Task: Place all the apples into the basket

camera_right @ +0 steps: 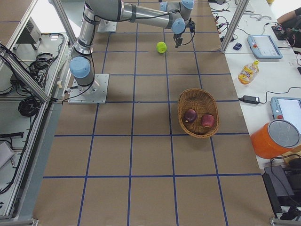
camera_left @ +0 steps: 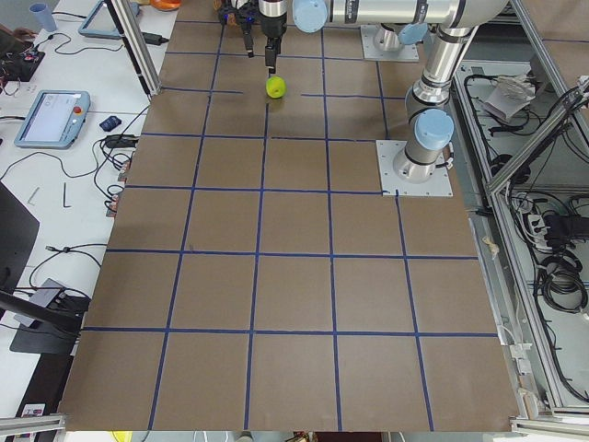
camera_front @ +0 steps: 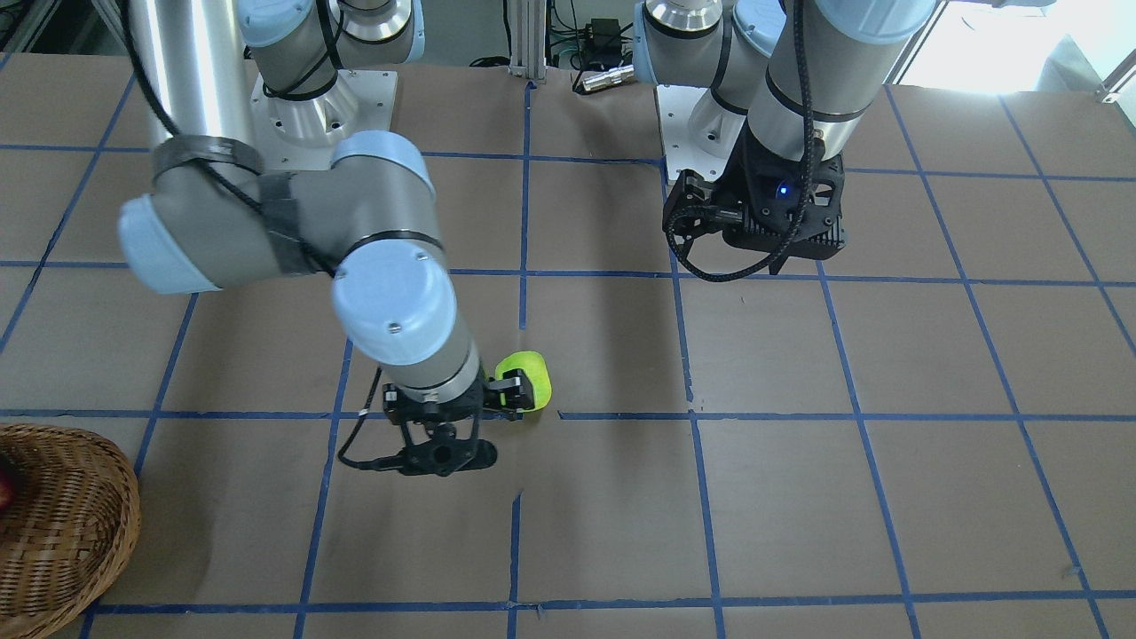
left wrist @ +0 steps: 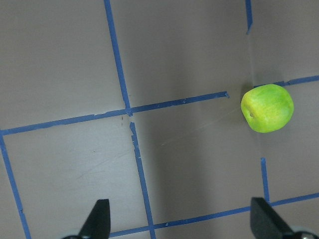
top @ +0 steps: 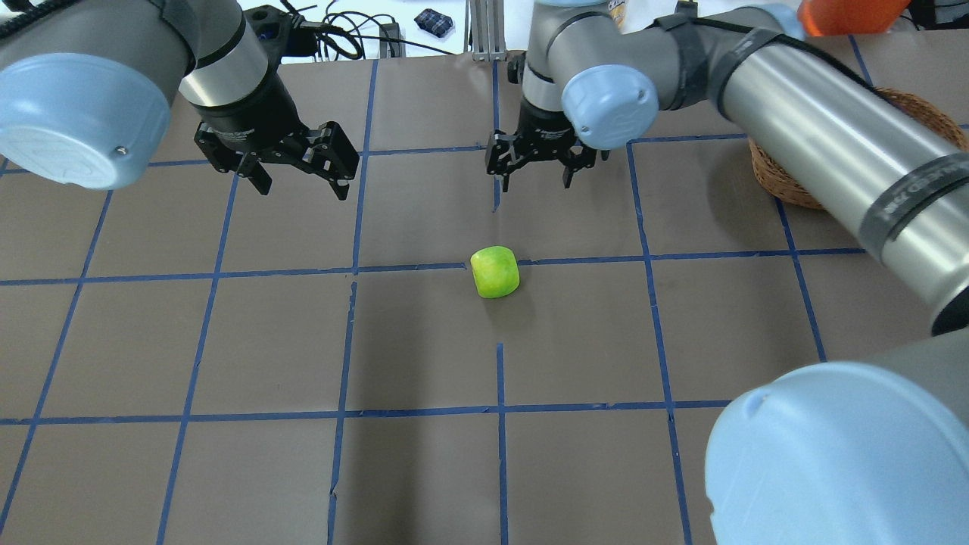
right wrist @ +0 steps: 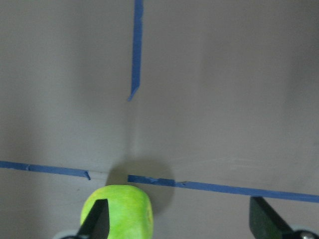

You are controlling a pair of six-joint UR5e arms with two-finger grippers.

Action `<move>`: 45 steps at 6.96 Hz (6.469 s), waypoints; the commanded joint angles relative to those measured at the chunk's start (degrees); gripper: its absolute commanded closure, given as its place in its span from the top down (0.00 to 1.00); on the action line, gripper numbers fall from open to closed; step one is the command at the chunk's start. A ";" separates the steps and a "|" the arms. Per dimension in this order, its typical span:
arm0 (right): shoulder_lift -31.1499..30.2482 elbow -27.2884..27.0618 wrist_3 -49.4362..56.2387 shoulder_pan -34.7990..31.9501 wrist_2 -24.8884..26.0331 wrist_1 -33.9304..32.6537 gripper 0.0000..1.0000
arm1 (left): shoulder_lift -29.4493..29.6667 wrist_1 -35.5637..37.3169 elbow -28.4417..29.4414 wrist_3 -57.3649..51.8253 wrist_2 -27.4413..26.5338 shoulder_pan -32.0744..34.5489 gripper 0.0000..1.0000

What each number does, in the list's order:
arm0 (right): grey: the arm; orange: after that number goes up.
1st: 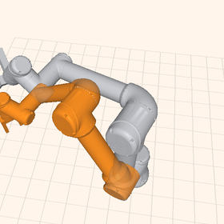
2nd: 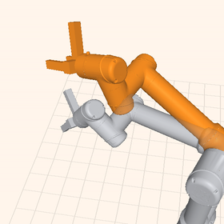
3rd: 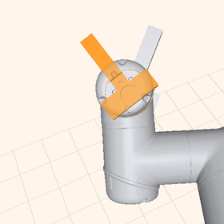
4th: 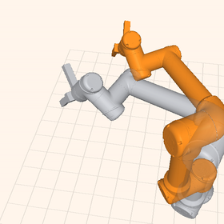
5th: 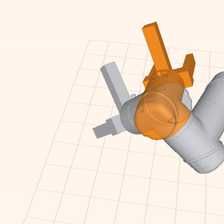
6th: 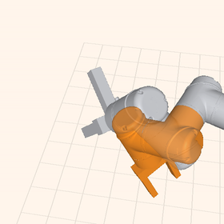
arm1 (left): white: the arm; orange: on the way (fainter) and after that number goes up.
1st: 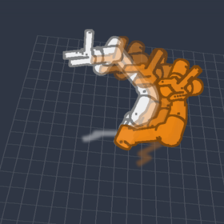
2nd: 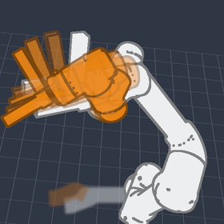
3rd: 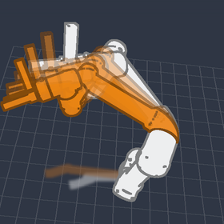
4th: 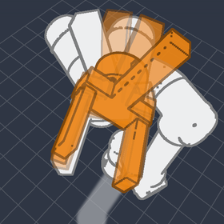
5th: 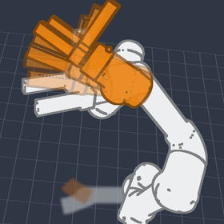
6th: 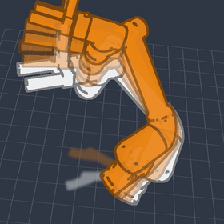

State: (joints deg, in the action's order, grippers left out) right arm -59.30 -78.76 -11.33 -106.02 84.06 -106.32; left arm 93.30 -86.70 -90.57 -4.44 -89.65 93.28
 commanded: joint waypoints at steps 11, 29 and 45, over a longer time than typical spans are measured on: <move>0.96 -12.91 -5.55 -5.96 3.31 -15.06 0.33 | 0.57 -3.38 0.65 2.77 3.61 -1.69 1.00; -3.84 5.57 50.71 36.43 4.81 11.87 1.00 | -0.92 -1.89 1.01 1.72 2.30 -1.87 1.00; -29.47 -2.71 2.98 12.42 4.27 20.80 1.00 | -0.40 -2.07 4.17 2.42 1.76 -1.70 1.00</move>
State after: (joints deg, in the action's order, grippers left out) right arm -88.75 -81.53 -7.96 -93.59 88.23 -85.42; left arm 93.01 -88.74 -86.41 -2.06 -87.98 91.58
